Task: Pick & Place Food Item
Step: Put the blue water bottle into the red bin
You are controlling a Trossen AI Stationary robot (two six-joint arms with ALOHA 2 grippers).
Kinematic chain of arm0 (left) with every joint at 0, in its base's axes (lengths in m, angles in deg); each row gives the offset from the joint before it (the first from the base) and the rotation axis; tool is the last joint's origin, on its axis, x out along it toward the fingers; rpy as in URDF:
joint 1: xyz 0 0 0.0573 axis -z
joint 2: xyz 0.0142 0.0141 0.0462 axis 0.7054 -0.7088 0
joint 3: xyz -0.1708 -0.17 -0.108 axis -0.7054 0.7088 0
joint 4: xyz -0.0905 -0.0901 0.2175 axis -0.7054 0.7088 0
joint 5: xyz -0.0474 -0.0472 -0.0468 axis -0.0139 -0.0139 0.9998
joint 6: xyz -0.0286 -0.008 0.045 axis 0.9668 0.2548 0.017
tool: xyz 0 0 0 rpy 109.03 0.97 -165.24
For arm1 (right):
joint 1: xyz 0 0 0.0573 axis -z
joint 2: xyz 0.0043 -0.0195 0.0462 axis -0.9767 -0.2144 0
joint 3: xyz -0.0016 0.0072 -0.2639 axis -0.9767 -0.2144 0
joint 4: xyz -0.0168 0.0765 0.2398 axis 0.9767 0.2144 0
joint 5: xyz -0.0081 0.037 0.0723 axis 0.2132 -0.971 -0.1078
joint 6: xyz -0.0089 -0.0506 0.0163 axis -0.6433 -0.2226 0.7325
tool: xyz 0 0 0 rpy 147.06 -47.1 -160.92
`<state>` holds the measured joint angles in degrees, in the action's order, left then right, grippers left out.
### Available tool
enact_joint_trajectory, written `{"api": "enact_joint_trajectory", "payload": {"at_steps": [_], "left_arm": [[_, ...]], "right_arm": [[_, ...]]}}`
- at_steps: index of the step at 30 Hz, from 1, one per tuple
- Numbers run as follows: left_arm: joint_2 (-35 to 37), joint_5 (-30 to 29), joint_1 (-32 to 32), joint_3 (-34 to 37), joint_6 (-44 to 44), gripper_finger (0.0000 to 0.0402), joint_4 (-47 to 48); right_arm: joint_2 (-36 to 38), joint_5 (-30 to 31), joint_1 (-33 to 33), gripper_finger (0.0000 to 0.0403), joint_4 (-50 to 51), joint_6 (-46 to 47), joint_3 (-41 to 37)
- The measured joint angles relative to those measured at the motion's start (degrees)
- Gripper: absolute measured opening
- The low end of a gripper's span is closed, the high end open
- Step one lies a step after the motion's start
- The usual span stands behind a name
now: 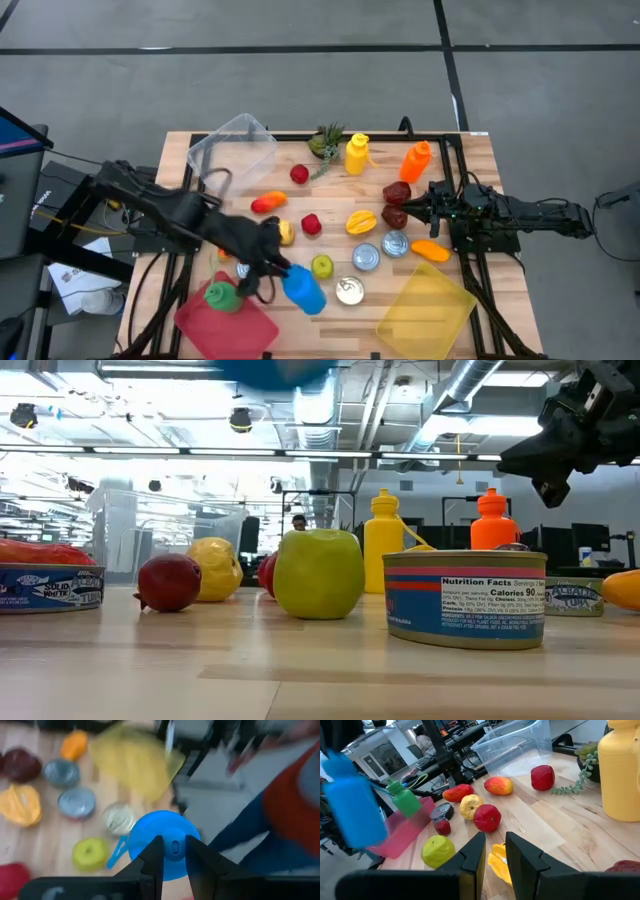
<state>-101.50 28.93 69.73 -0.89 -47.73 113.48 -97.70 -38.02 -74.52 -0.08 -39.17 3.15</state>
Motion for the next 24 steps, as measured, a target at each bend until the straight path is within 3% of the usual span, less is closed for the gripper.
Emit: {"api": "enact_joint_trajectory", "payload": {"at_steps": [9, 18, 24], "left_arm": [[9.76, -0.86, 3.38, -0.07, 9.46, 0.0057, -14.46], [12.13, -0.80, 14.31, -0.12, 22.48, 0.0056, -13.83], [11.97, -3.19, 22.39, -2.08, 28.75, 0.0056, -7.95]], "right_arm": [[-0.01, 0.00, -0.01, 0.0069, 0.01, 0.00, 0.00], [-0.02, 0.00, -0.02, 0.0069, 0.02, 0.00, 0.00], [-0.02, -0.01, -0.01, 0.0069, 0.02, 0.00, 0.00]]}}
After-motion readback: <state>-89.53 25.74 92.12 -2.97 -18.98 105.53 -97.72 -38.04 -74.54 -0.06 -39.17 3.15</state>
